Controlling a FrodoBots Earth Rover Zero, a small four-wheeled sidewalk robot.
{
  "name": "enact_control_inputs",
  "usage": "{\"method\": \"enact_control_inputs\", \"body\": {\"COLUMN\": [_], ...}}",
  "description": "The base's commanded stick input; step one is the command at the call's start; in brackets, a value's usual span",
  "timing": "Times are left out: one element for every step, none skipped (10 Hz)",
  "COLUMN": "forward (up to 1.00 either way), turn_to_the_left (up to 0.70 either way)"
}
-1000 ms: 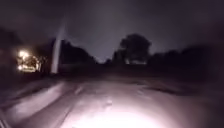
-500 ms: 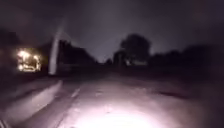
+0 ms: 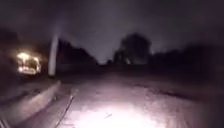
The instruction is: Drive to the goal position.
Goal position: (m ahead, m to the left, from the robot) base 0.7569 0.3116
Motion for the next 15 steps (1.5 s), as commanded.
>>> {"method": "enact_control_inputs", "body": {"forward": [0.70, 0.70, 0.70, 0.70, 0.70, 0.70, 0.70, 0.70, 0.70, 0.70, 0.70, 0.70, 0.70, 0.70, 0.70], "turn_to_the_left": [0.00, 0.00, 0.00, 0.00, 0.00, 0.00, 0.00, 0.00, 0.00, 0.00, 0.00, 0.00, 0.00, 0.00, 0.00]}}
